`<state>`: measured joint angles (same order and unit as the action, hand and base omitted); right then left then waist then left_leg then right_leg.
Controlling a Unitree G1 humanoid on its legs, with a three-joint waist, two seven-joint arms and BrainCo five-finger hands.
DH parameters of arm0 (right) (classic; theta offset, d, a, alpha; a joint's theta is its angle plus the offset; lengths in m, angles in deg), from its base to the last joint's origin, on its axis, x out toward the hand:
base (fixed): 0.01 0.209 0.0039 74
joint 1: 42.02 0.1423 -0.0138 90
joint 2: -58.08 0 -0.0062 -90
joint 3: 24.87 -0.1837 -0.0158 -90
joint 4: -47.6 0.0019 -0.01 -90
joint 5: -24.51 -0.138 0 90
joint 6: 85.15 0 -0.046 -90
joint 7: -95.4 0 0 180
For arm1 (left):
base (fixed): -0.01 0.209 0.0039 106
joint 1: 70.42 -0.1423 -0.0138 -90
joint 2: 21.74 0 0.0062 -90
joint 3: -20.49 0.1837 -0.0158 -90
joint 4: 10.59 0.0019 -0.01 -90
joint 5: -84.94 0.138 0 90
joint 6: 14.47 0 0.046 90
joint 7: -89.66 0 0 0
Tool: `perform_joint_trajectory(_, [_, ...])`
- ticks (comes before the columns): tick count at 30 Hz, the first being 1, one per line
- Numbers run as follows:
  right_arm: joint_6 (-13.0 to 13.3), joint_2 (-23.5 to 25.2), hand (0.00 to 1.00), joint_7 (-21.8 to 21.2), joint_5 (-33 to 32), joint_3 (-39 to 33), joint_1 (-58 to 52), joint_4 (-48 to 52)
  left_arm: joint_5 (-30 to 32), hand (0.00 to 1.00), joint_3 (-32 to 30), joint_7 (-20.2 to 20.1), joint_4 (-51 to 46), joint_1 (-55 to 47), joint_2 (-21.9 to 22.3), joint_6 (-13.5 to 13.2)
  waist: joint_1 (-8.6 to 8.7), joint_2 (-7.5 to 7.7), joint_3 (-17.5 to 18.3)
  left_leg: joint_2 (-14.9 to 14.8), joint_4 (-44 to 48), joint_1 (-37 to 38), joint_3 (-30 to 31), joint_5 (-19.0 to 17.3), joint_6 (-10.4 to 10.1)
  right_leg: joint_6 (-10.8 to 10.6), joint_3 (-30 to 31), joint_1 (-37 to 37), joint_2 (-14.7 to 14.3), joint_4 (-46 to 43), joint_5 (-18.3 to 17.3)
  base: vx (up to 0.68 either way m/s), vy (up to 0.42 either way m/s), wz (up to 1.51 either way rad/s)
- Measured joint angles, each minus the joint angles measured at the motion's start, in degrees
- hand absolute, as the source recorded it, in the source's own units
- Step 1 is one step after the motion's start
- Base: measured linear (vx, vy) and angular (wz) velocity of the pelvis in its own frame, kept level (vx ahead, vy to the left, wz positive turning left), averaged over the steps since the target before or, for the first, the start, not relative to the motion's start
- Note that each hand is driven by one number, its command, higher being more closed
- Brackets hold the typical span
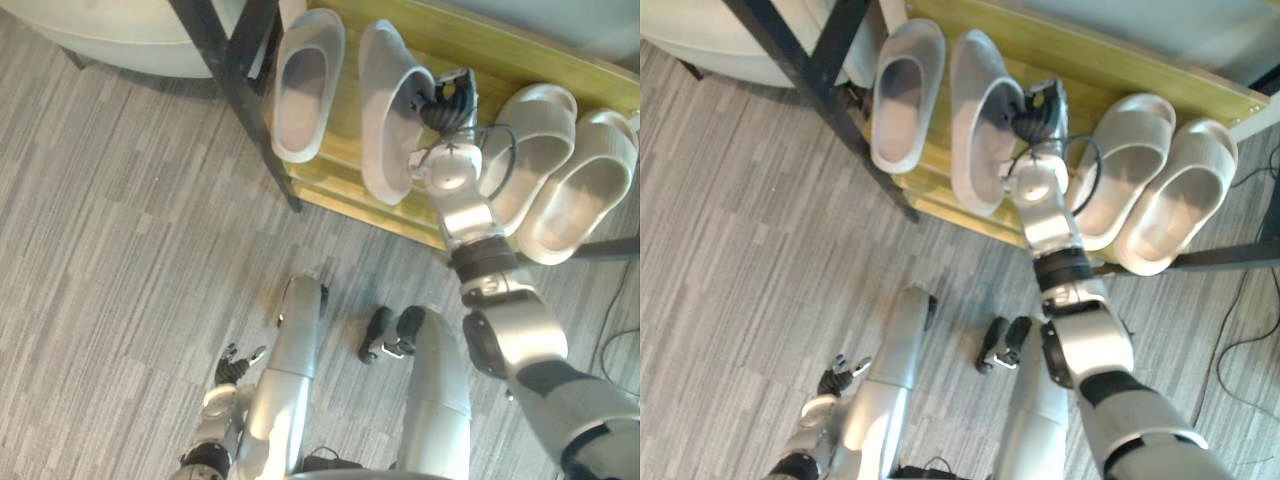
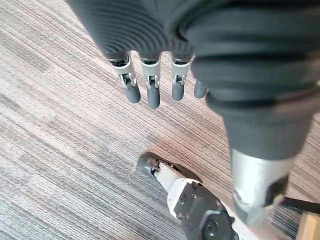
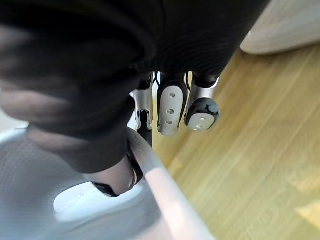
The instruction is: Organize the slippers on the shoe rack
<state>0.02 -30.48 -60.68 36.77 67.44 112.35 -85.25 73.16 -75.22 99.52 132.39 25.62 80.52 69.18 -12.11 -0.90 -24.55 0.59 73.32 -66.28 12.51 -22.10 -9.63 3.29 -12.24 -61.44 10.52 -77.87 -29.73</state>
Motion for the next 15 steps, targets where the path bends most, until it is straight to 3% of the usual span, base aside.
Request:
perform_joint_trajectory(8, [-0.27, -0.32, 0.0, 1.43, -1.6, -0.75, 2.13, -3.03, -0.83, 0.0, 0.01, -0.03, 0.5, 0.05, 0.02, -0.55, -0.39, -0.01, 0.59, 0.02, -0.3, -0.79, 0.59, 0.14, -0.2, 0.19, -0.62, -0.63, 0.13, 0.03, -0.12, 0.0, -0.009, 0.02])
perform_joint_trajectory(15, [-0.04, -0.11, 0.0, 3.02, -7.31, -2.43, 2.15, -2.77, -3.03, 0.0, -0.04, -0.06, 0.41, 0.13, -0.03, -0.57, -0.44, -0.02, 0.59, -0.06, -0.34, -0.76, 0.52, 0.06, -0.05, 0.23, -0.6, -0.66, 0.09, 0.07, -0.16, 0.0, 0.0, 0.0])
